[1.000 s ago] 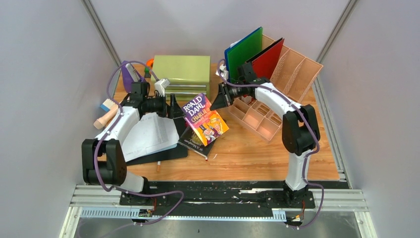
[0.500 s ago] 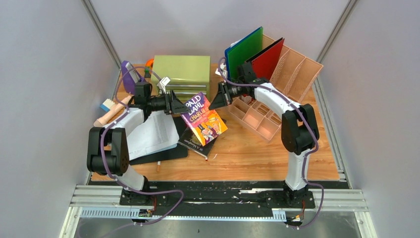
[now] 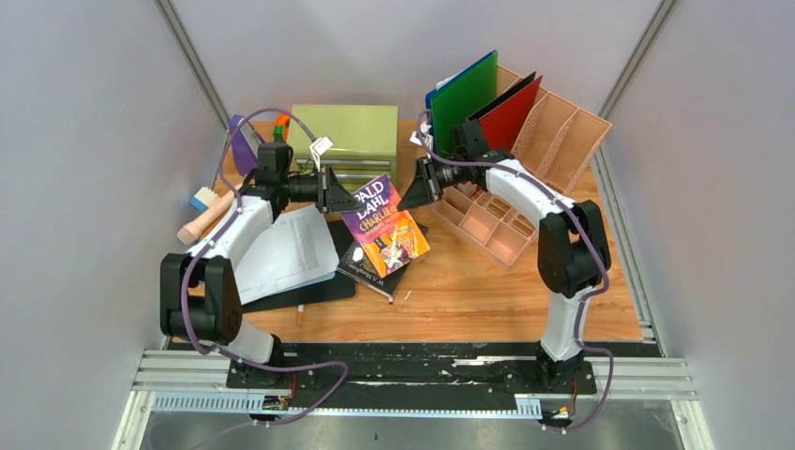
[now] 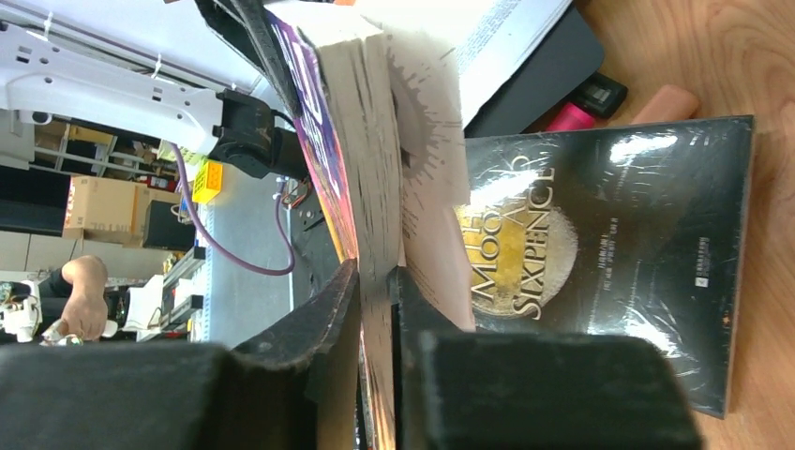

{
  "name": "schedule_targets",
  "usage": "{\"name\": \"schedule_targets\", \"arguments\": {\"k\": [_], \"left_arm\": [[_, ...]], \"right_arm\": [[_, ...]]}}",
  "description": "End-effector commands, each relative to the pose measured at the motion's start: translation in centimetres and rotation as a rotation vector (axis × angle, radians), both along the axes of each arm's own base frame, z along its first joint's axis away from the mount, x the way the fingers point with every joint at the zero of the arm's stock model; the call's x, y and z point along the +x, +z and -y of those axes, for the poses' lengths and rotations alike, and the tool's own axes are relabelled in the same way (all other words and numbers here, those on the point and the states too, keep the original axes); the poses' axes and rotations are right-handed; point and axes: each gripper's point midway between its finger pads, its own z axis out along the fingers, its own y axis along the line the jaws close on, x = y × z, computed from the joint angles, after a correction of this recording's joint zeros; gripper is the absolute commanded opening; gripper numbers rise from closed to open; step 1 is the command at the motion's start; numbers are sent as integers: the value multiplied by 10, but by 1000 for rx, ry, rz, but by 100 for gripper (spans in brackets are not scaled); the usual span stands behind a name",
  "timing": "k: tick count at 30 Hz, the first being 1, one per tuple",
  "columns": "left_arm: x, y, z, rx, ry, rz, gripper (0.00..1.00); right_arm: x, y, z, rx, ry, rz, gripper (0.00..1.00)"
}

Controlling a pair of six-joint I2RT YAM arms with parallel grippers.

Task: Organize the desk
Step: Pick up the book from the center of the board.

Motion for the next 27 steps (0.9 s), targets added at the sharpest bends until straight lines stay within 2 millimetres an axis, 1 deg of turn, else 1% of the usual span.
{"name": "schedule_targets", "arguments": {"k": [1,2,3,4,6,8,12,20,23,27], "left_arm": [[-22,42,-9,75,-71,229,0],[-24,48,-10,87,-82,283,0],[-28,53,-11,94,-88,289,0],[-32,59,-12,101,-98,334,0],[-39,70,-13,110,-116,385,0],[-46,79,-14,117,-131,432,0],[-59,94,-11,94,-164,490,0],[-74,101,2,59,-218,492,0],[-80,107,6,38,-233,495,0],[-89,112,12,17,-257,513,0]], "right_arm": [[-10,10,21,-15,-17,6,31],[-11,13,23,-18,-16,44,46],[-13,16,26,-21,-16,75,59],[-15,19,28,-22,-12,109,68],[-21,27,31,-13,1,167,83],[-31,35,33,3,27,219,91],[-46,45,33,3,57,324,97],[-76,71,21,7,113,496,100],[-81,78,17,17,128,525,100],[-84,77,12,7,140,542,100]]}}
